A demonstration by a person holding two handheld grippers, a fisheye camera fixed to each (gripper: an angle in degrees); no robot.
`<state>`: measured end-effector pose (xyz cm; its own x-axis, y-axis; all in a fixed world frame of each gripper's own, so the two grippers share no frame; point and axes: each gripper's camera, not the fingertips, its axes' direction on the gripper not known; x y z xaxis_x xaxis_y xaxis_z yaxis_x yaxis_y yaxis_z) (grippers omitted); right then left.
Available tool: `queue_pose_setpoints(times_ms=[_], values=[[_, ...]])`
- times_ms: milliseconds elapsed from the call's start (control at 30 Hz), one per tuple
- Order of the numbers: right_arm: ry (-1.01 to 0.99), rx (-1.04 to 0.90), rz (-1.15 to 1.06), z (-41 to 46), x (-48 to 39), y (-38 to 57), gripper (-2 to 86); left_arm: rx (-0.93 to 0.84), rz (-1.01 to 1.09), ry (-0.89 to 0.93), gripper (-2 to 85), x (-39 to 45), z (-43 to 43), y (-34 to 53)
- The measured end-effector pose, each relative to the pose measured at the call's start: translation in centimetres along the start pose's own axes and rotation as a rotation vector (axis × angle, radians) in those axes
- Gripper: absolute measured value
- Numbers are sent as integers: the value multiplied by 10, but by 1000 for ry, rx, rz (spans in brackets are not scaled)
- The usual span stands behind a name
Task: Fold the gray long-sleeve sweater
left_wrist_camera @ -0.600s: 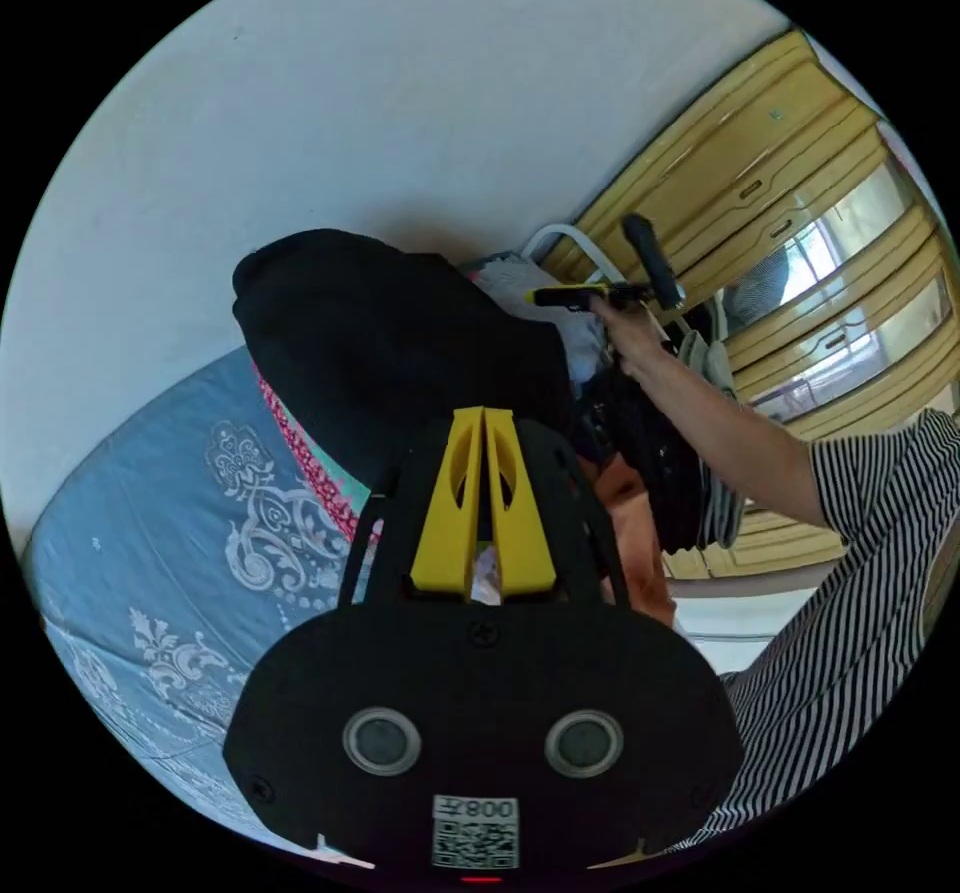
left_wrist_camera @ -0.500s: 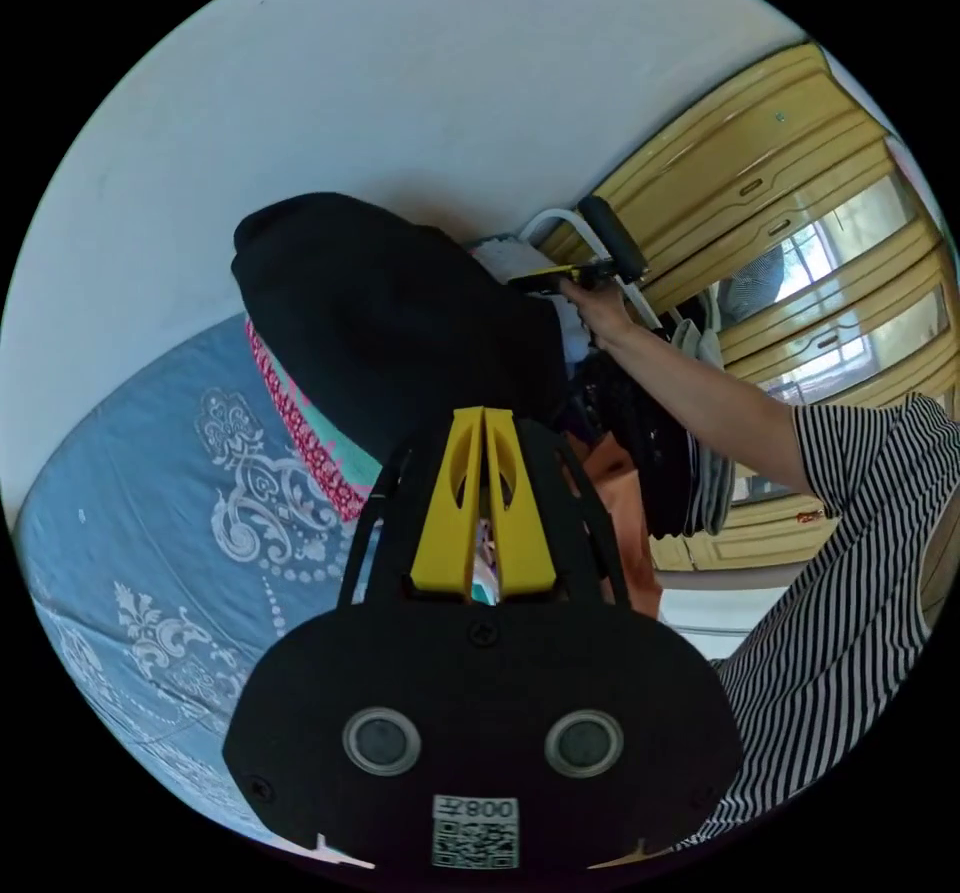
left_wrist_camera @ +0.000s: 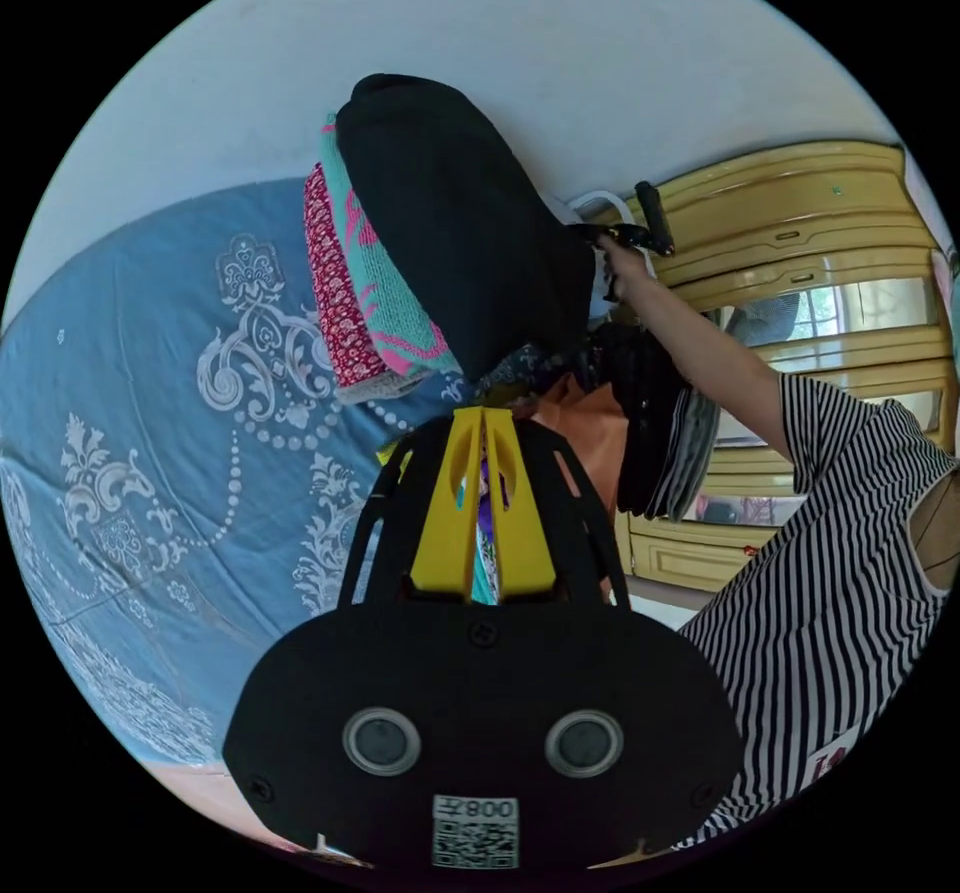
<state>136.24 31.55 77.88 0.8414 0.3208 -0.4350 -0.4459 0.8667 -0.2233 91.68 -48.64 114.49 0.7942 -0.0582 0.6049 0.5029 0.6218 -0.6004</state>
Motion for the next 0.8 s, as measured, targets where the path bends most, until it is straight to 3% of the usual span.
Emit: queue_pose_setpoints(times_ms=[133, 433, 600, 800], values=[[-298, 140, 227, -34, 101, 40, 18, 34, -41, 65, 1, -44, -10, 42], [-625, 450, 459, -131, 276, 144, 14, 96, -72, 148, 1, -137, -36, 137], [-802, 577, 408, -195, 321, 182, 12, 125, -63, 176, 2, -182, -50, 192], [-1036, 736, 171, -318, 309, 202, 12, 193, -32, 220, 3, -236, -75, 266]])
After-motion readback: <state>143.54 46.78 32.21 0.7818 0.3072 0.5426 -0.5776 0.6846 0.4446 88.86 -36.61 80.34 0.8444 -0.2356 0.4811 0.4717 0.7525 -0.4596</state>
